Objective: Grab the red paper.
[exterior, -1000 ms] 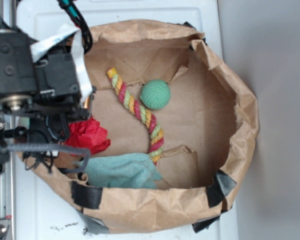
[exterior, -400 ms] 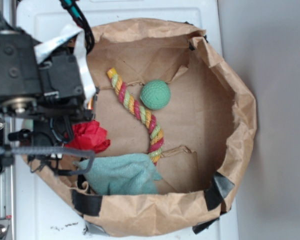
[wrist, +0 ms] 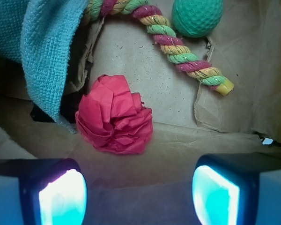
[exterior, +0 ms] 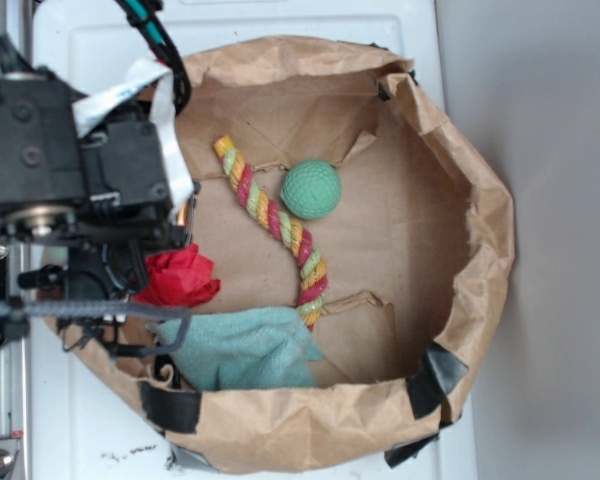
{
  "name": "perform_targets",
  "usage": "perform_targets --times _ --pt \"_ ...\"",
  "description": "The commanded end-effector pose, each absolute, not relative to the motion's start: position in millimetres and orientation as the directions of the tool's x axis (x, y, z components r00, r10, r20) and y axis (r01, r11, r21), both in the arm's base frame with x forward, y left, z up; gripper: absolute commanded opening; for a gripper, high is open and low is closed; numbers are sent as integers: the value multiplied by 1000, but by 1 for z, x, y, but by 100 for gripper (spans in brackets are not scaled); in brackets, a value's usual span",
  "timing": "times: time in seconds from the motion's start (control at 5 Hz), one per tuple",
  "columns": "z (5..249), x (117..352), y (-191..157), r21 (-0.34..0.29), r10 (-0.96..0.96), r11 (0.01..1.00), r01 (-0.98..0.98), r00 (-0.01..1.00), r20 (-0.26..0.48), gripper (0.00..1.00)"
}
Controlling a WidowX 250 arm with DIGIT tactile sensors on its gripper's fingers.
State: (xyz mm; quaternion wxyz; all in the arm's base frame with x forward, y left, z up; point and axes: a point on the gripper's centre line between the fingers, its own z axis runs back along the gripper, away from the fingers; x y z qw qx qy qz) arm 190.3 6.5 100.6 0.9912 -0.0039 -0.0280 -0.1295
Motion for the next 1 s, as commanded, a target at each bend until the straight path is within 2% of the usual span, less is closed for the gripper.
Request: perform_targets --times 0.0,0.4,0.8 --pt "109 198 8 8 -275 961 275 958 82 100" --pt "113 204 -15 4 -348 937 350 930 122 100" --pt "108 220 -14 -7 -339 940 342 933 123 100"
